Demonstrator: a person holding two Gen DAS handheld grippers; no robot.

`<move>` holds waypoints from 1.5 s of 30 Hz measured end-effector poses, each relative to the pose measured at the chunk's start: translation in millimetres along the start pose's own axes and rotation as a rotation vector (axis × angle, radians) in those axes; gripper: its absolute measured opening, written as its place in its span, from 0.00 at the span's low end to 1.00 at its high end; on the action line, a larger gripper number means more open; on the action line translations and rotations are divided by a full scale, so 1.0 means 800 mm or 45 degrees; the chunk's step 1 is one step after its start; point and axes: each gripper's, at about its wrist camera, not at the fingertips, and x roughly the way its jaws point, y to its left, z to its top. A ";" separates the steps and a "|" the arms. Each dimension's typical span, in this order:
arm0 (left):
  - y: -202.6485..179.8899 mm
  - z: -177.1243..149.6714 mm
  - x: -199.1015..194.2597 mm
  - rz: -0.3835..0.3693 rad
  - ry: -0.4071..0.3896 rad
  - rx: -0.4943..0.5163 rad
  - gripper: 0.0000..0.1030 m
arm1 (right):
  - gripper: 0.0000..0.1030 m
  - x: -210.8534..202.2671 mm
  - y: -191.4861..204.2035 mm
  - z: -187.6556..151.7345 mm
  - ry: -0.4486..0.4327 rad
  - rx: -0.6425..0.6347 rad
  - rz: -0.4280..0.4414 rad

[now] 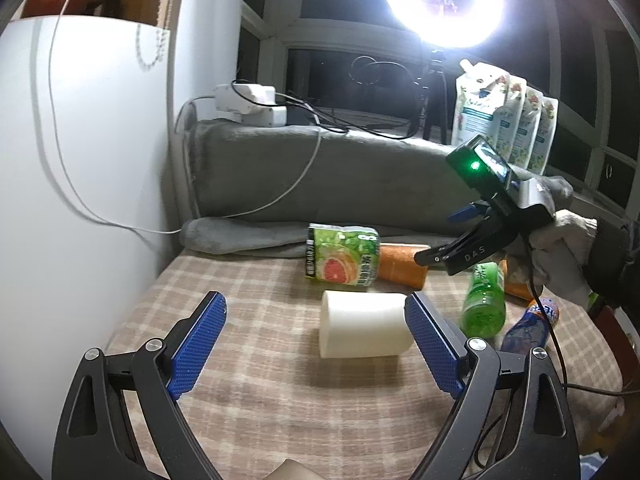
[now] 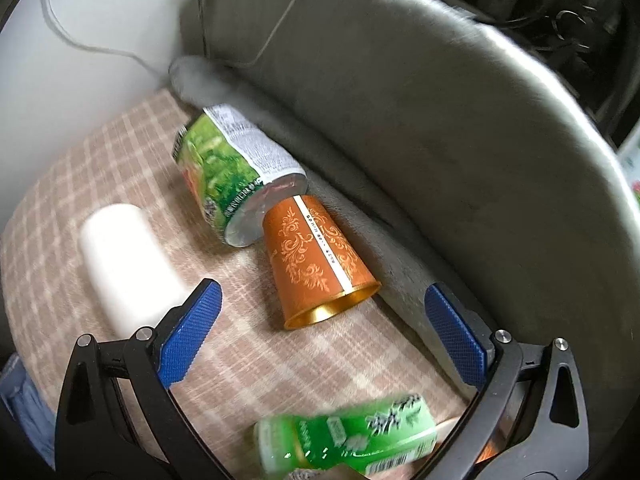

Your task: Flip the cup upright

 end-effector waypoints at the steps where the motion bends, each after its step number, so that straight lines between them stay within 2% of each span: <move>1: 0.003 0.000 0.001 0.006 0.000 -0.004 0.88 | 1.00 0.006 0.001 0.004 0.016 -0.021 0.001; 7: 0.012 0.000 0.009 0.017 0.014 -0.031 0.88 | 1.00 0.034 0.014 0.021 0.116 -0.146 0.003; 12: 0.014 -0.001 0.011 0.018 0.016 -0.031 0.88 | 0.92 0.054 0.017 0.026 0.179 -0.206 -0.020; 15: 0.016 0.000 0.013 0.021 0.016 -0.033 0.88 | 0.83 0.064 0.019 0.031 0.210 -0.243 -0.051; 19: 0.018 0.002 0.011 0.025 0.005 -0.036 0.88 | 0.68 0.071 0.017 0.032 0.237 -0.260 -0.065; 20: 0.019 0.003 0.010 0.024 0.002 -0.035 0.88 | 0.67 0.071 0.017 0.031 0.240 -0.258 -0.065; 28: 0.015 0.004 0.002 0.021 -0.019 -0.010 0.88 | 0.65 0.045 0.035 0.009 0.208 -0.283 -0.104; 29: 0.014 0.004 0.001 0.021 -0.021 -0.007 0.88 | 0.65 0.055 0.055 0.009 0.200 -0.286 -0.113; 38: 0.010 0.004 -0.011 0.015 -0.045 0.018 0.88 | 0.65 -0.011 0.078 -0.025 0.111 -0.279 -0.136; 45: 0.002 0.008 -0.015 -0.039 -0.031 0.083 0.88 | 0.65 -0.076 0.113 -0.068 0.002 -0.347 -0.051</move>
